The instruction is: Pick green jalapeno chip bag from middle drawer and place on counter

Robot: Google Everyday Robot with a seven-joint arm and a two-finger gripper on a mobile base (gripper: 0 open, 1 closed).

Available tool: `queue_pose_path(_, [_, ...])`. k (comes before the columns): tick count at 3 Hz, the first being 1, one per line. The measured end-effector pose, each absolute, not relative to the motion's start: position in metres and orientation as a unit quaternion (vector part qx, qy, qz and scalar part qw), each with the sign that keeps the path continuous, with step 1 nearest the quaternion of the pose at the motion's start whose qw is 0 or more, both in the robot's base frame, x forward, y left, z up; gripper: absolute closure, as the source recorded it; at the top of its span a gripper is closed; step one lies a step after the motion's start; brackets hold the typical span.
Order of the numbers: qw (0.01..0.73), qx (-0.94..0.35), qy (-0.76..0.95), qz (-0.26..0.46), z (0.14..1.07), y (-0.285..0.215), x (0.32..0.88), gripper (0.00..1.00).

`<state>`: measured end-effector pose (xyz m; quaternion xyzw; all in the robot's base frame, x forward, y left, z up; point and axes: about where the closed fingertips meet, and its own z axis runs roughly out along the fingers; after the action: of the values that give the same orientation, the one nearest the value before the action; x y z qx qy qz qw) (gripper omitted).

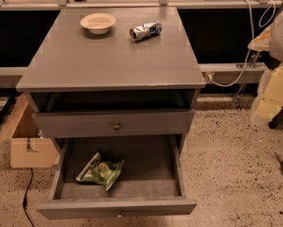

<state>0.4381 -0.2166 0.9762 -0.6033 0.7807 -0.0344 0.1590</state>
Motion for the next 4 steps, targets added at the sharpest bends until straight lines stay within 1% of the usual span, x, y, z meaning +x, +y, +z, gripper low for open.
queue_pose_path(2, [0.163, -0.603, 0.781, -0.027, 0.971, -0.214, 0.439, 0.00])
queue_pose_path(3, [0.173, -0.587, 0.790, 0.031, 0.919, -0.194, 0.444, 0.00])
queue_pose_path(4, [0.187, -0.558, 0.801, 0.110, 0.843, -0.154, 0.447, 0.00])
